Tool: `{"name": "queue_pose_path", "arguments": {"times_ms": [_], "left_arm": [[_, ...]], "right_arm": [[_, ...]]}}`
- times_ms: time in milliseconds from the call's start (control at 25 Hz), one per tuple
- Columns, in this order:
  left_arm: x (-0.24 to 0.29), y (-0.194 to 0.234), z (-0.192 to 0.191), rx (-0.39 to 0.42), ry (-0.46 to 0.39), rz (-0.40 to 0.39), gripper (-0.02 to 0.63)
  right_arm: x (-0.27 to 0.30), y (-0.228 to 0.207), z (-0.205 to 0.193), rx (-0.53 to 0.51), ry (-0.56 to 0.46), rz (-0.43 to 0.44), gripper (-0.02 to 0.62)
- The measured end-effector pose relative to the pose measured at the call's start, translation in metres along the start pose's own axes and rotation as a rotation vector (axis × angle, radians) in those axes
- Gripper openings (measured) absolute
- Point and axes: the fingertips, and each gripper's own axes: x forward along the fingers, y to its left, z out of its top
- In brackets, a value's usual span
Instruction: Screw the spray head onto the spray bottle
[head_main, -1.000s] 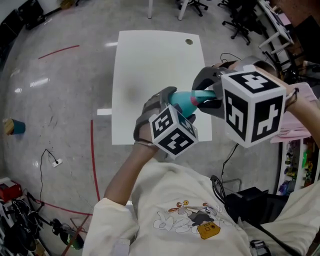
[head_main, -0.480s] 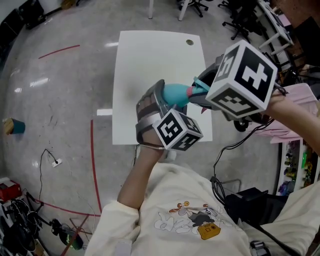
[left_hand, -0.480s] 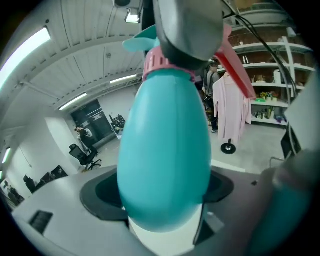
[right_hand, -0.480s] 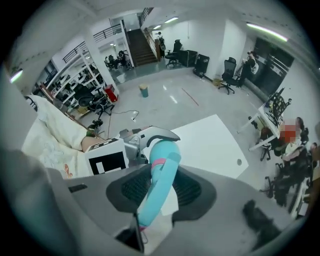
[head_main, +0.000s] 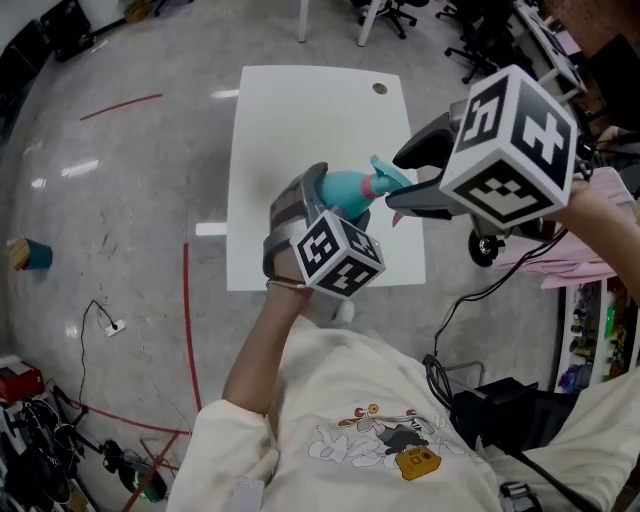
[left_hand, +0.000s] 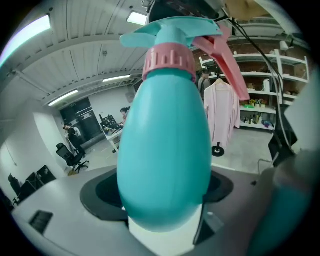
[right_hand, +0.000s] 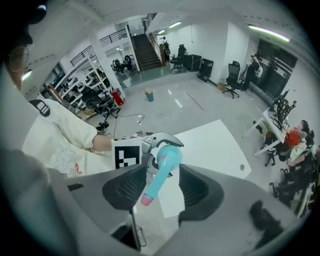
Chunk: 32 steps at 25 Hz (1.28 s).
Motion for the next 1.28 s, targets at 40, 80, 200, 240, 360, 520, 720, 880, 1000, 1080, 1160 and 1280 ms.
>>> {"name": "queue_pose_path", "arguments": {"times_ms": [40, 80, 200, 240, 360, 520, 720, 880, 1000, 1080, 1160, 1280], "left_arm": [[0.002, -0.001, -0.002, 0.008, -0.003, -0.026, 0.426], [0.005, -0.003, -0.004, 0.020, -0.008, -0.058, 0.426], [0.011, -0.012, -0.009, 0.054, -0.036, -0.188, 0.426], [0.012, -0.019, -0.010, 0.056, -0.052, -0.253, 0.426], [0.006, -0.047, -0.014, 0.094, -0.107, -0.522, 0.426], [-0.013, -0.081, -0.023, 0.225, -0.148, -0.834, 0.426], [-0.043, -0.108, -0.021, 0.305, -0.203, -1.057, 0.426], [-0.066, -0.123, -0.014, 0.400, -0.211, -1.165, 0.426], [-0.081, -0.127, -0.007, 0.440, -0.222, -1.227, 0.426], [-0.091, -0.128, -0.001, 0.452, -0.229, -1.269, 0.426], [-0.096, -0.131, 0.001, 0.484, -0.225, -1.291, 0.426], [-0.099, -0.136, 0.001, 0.537, -0.199, -1.291, 0.426]], "right_arm": [[-0.005, 0.001, 0.001, -0.011, -0.011, 0.006, 0.190], [-0.011, 0.001, 0.002, -0.028, -0.018, 0.006, 0.190], [-0.027, 0.000, 0.007, -0.109, -0.027, -0.017, 0.190], [-0.031, 0.000, 0.008, -0.151, -0.031, -0.026, 0.190], [-0.035, 0.004, 0.004, -0.318, -0.024, -0.028, 0.190], [-0.029, 0.014, -0.005, -0.484, 0.011, -0.025, 0.190], [-0.015, 0.034, -0.017, -0.740, 0.059, -0.007, 0.190], [-0.009, 0.053, -0.020, -0.911, 0.044, 0.020, 0.190], [-0.005, 0.065, -0.021, -0.976, 0.062, 0.054, 0.190], [-0.002, 0.070, -0.022, -1.004, 0.074, 0.070, 0.190], [0.001, 0.075, -0.026, -1.026, 0.084, 0.083, 0.190], [0.004, 0.081, -0.032, -1.039, 0.107, 0.108, 0.190]]}}
